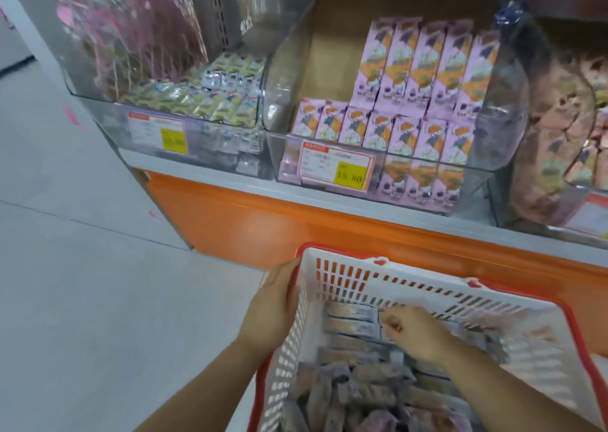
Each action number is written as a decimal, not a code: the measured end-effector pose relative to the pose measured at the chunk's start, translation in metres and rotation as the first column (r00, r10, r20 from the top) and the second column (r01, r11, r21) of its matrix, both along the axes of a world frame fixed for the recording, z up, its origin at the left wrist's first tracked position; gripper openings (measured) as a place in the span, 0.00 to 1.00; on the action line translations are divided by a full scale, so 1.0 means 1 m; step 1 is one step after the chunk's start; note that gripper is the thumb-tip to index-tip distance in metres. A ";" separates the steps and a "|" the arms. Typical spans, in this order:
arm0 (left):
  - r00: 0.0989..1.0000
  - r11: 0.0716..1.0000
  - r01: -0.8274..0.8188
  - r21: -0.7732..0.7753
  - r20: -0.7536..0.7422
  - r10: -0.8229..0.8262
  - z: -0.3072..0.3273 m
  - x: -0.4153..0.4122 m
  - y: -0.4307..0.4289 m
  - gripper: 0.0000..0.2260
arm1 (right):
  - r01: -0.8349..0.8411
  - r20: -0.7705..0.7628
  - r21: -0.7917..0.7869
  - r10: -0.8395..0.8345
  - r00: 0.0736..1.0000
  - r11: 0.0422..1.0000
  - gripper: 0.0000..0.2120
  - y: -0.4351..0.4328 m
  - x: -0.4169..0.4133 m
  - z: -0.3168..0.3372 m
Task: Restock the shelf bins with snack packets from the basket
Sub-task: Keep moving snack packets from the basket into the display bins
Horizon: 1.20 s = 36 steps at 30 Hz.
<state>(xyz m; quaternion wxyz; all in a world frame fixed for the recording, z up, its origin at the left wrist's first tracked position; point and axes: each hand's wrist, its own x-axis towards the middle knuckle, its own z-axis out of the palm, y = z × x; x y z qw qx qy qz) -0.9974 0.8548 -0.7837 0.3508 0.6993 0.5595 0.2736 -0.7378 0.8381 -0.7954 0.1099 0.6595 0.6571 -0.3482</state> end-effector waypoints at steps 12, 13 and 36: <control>0.998 0.998 -0.067 -0.020 0.009 0.067 -0.011 0.000 0.003 0.15 | 0.501 -0.226 -0.109 -0.512 0.829 0.859 0.18 0.003 -0.035 -0.098; 0.998 0.997 -0.067 -0.026 0.006 0.067 -0.011 0.000 0.003 0.15 | 0.526 -0.244 -0.127 -0.540 0.805 0.841 0.19 0.003 -0.041 -0.102; 0.998 0.998 -0.050 0.031 -0.040 0.051 -0.013 -0.001 0.004 0.17 | -0.241 0.243 0.060 0.220 0.945 0.969 0.15 0.027 -0.074 -0.108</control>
